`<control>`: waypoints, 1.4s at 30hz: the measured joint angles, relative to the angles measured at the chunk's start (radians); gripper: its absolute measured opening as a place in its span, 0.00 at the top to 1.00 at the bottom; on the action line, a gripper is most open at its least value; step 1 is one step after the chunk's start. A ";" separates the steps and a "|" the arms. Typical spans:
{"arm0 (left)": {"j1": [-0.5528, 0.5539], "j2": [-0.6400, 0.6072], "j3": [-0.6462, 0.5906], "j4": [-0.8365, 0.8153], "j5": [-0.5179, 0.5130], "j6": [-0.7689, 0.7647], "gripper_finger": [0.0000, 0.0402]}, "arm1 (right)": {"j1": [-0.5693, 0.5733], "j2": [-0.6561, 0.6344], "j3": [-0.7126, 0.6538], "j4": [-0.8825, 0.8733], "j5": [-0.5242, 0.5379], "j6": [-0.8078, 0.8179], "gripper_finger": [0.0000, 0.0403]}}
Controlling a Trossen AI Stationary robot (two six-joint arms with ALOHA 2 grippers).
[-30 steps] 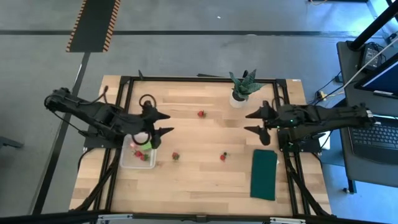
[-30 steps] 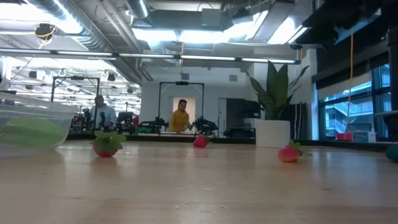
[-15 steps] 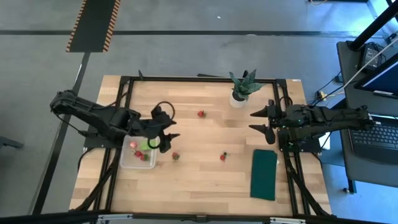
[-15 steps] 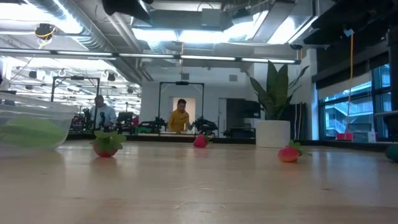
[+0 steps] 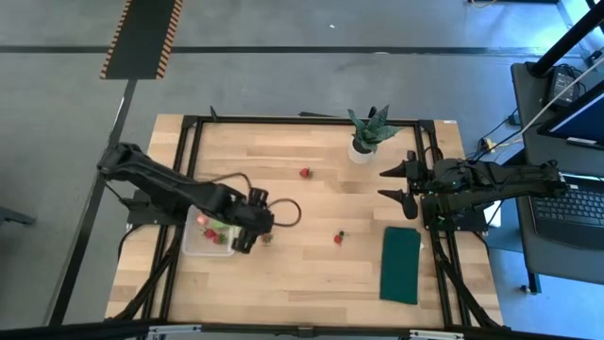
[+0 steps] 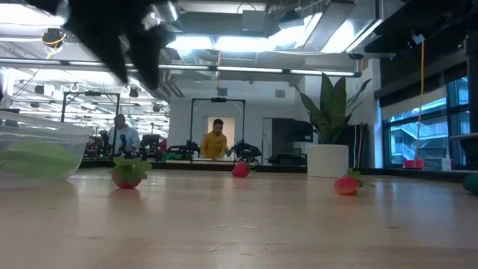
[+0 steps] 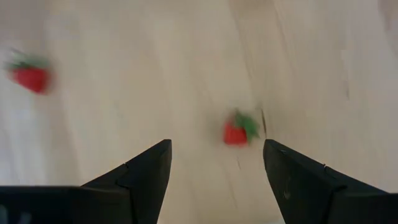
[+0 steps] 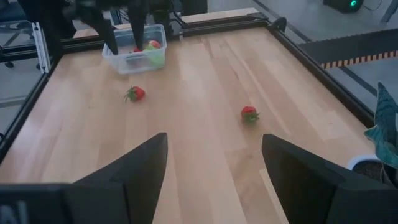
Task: Pick and placing Produce into tupperware
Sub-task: Put the red strawberry into the transparent bin
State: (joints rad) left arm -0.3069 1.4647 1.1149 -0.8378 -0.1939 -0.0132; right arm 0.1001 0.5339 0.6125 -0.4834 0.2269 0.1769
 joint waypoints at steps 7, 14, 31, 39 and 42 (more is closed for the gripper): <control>0.013 0.134 0.000 0.025 0.057 0.153 0.38 | 0.000 0.000 0.000 0.000 0.000 -0.002 0.35; 0.037 0.213 0.000 0.027 0.086 0.283 0.38 | 0.000 0.000 0.000 -0.007 0.000 0.001 0.35; 0.061 0.322 0.000 0.088 0.206 0.418 0.38 | 0.000 0.000 0.001 -0.027 -0.001 0.001 0.35; 0.050 0.364 0.000 0.089 0.204 0.438 0.38 | 0.000 0.000 0.001 -0.030 0.000 -0.001 0.35; 0.050 0.365 0.000 0.093 0.204 0.437 0.39 | 0.000 0.000 0.001 -0.030 -0.001 -0.001 0.35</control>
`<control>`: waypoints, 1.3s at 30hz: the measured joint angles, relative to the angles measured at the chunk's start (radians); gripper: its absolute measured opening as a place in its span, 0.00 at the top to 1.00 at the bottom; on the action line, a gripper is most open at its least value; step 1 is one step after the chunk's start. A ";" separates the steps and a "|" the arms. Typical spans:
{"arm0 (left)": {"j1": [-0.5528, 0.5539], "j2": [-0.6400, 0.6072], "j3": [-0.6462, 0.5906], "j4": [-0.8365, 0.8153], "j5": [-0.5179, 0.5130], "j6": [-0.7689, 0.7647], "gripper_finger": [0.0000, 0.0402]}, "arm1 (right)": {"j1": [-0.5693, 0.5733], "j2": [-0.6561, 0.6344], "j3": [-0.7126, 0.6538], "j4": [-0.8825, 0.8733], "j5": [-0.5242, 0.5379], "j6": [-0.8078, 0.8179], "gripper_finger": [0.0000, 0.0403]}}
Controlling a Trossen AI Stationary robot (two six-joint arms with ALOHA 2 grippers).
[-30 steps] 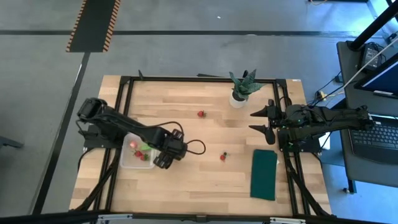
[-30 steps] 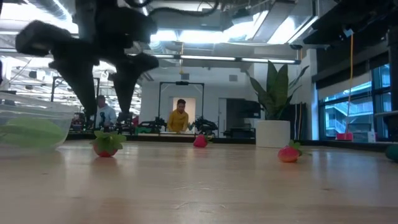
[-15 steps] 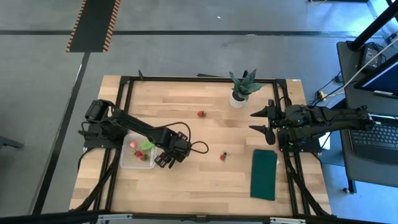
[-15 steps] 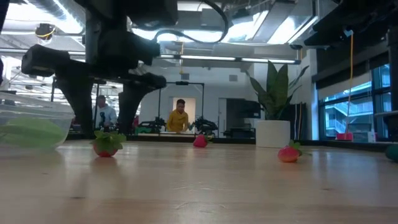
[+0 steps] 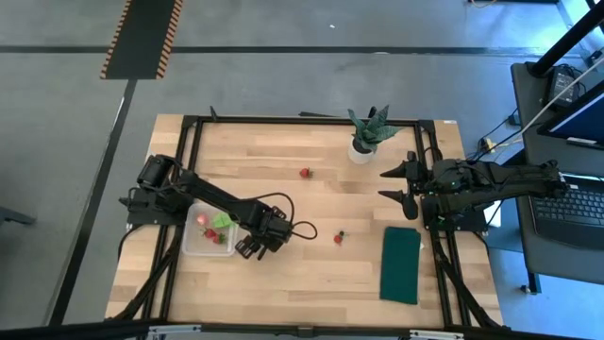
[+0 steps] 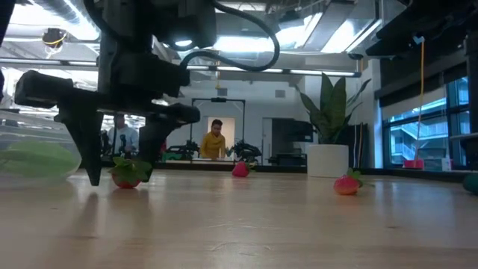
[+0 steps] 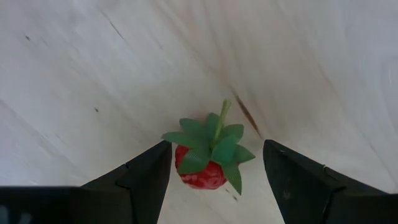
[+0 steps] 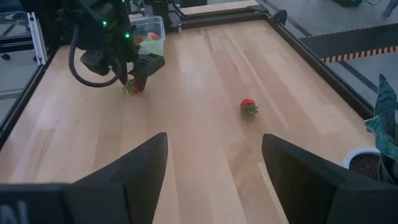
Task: Pick and placing Produce into tupperware
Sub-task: Put the red strawberry into the transparent bin
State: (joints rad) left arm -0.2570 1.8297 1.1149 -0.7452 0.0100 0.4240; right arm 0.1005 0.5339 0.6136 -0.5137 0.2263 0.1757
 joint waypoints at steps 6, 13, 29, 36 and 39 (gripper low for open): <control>0.002 0.000 0.000 0.002 -0.019 -0.002 0.46 | 0.000 0.000 0.000 -0.002 0.000 -0.001 0.35; 0.002 0.000 0.000 0.002 -0.019 -0.015 0.58 | 0.000 0.000 0.000 -0.017 0.000 -0.001 0.35; 0.002 -0.001 0.000 0.042 -0.035 -0.138 0.61 | 0.000 0.000 0.000 -0.016 0.000 -0.004 0.34; 0.002 -0.001 0.000 0.070 -0.035 -0.236 0.67 | 0.000 0.000 0.000 -0.016 0.000 -0.002 0.34; 0.002 -0.007 0.000 0.089 -0.033 -0.307 0.67 | 0.000 0.000 0.000 -0.016 0.000 -0.003 0.34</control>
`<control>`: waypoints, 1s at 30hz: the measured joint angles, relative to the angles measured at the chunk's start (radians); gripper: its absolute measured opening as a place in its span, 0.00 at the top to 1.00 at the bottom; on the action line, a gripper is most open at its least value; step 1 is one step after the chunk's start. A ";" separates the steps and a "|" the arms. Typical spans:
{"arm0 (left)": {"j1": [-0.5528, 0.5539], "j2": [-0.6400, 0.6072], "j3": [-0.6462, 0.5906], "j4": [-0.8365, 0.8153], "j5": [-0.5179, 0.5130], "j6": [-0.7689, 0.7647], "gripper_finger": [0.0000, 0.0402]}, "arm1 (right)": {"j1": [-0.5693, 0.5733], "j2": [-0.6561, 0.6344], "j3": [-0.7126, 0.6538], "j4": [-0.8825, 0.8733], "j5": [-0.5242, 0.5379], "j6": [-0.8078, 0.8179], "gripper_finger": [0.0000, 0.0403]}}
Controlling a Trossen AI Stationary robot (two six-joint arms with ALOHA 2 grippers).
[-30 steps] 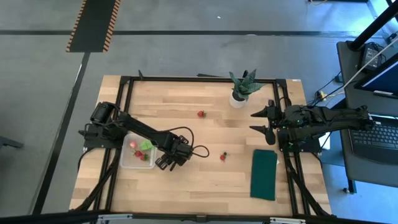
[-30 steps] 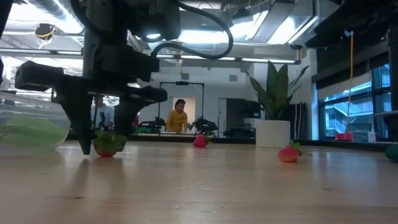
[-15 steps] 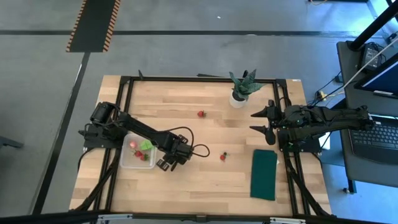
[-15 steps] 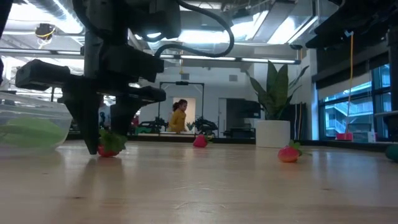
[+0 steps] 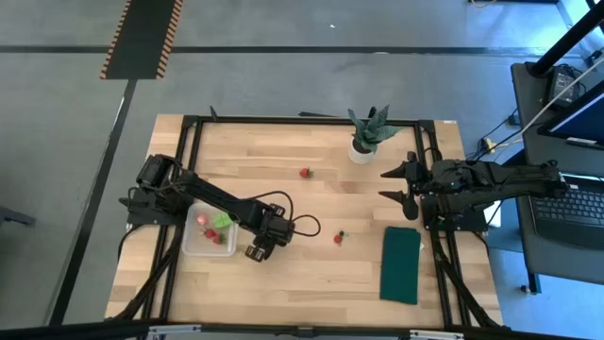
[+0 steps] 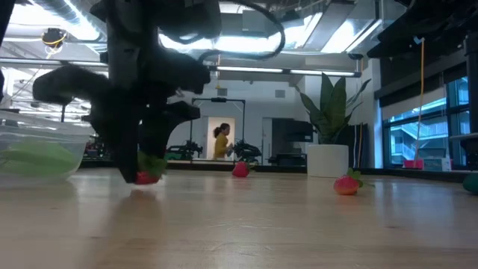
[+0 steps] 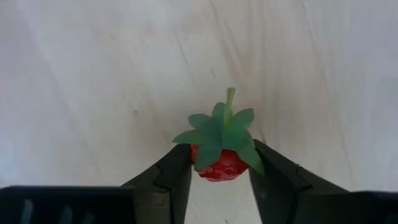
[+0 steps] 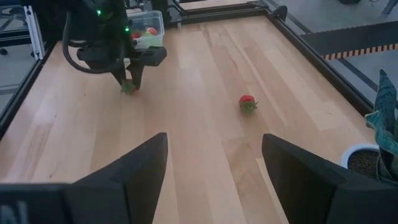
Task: Pick and placing Produce into tupperware
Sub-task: Put the red strawberry into the transparent bin
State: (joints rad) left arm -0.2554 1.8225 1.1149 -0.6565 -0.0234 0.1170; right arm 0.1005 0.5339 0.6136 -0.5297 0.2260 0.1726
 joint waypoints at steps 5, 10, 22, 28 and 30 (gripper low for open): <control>0.013 -0.064 0.000 0.059 0.019 -0.113 0.64 | 0.000 0.000 0.000 0.001 0.000 0.000 0.34; 0.044 -0.186 0.000 0.081 0.003 -0.171 0.68 | 0.000 0.000 0.000 0.003 0.000 -0.001 0.34; 0.043 -0.523 0.001 -0.290 -0.080 -0.649 0.64 | 0.000 0.000 0.000 0.060 0.000 -0.027 0.34; -0.009 -0.568 0.001 -0.634 -0.006 -0.965 0.68 | 0.000 0.000 0.000 0.106 0.000 -0.057 0.34; -0.030 -0.567 0.001 -0.701 0.007 -1.022 0.67 | 0.000 0.000 0.000 0.125 0.001 -0.075 0.34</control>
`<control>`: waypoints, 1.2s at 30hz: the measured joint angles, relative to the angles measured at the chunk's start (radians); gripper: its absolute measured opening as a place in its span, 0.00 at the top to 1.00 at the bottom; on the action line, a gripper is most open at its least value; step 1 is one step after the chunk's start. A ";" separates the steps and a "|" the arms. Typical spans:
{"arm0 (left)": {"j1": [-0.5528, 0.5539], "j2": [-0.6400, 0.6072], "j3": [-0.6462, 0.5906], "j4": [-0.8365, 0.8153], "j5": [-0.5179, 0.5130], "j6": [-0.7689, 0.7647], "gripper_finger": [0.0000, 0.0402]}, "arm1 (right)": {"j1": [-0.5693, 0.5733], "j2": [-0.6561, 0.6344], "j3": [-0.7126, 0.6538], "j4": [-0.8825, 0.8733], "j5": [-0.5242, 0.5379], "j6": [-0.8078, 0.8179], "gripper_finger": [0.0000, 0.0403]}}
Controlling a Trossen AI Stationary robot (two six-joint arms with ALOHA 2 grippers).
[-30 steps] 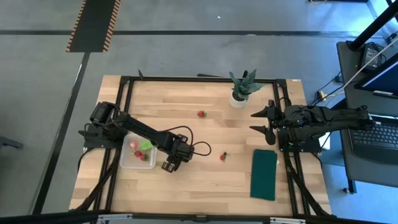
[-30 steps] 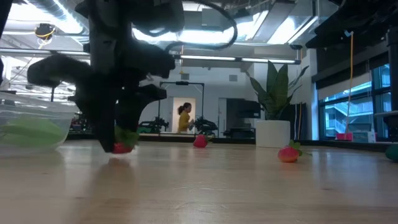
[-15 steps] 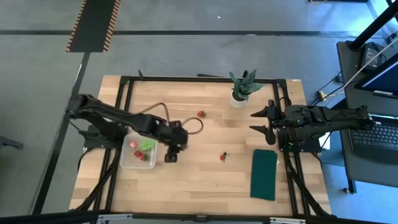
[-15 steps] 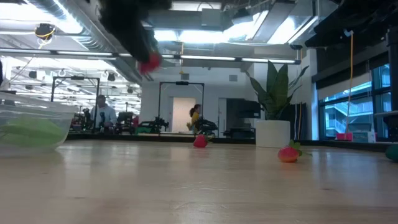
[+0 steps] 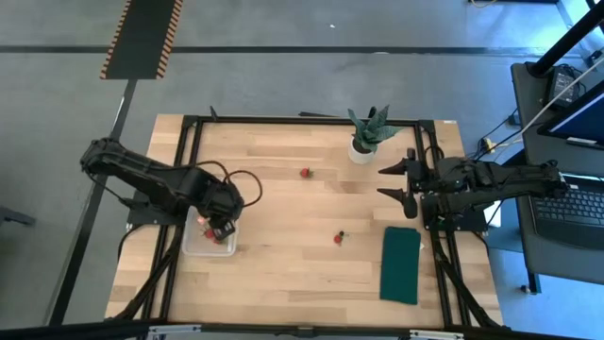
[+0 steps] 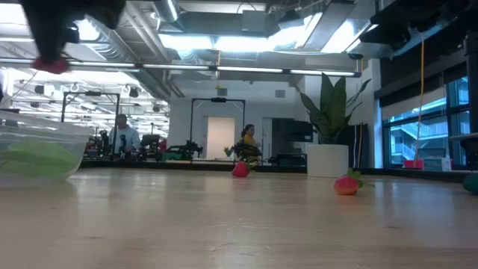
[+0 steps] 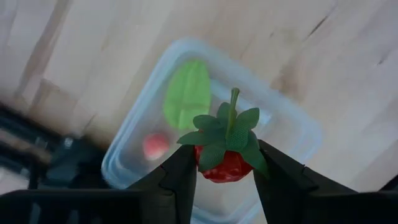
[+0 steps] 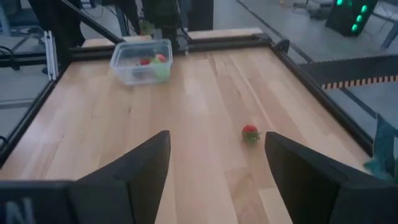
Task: Pick and placing Produce into tupperware
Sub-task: Put the red strawberry into the transparent bin
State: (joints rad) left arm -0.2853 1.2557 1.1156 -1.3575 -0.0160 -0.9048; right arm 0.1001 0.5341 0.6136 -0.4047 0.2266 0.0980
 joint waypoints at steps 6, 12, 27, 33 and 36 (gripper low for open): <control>-0.028 0.003 -0.003 -0.015 -0.010 -0.058 0.62 | 0.000 0.000 0.000 0.061 0.000 -0.030 0.34; -0.029 0.009 -0.092 0.030 -0.018 -0.082 0.65 | 0.000 0.001 0.000 0.073 0.000 -0.028 0.34; -0.030 0.008 -0.362 0.352 0.013 -0.084 0.60 | 0.000 0.001 0.000 0.073 0.000 -0.022 0.34; -0.030 0.008 -0.362 0.353 -0.006 -0.081 0.60 | 0.000 0.001 0.000 0.073 0.000 -0.022 0.34; -0.029 0.008 -0.362 0.353 0.038 -0.077 0.60 | 0.000 0.001 0.000 0.073 0.000 -0.024 0.34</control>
State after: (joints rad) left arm -0.3145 1.2640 0.7536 -1.0046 0.0215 -0.9813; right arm 0.1001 0.5346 0.6136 -0.3321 0.2268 0.0738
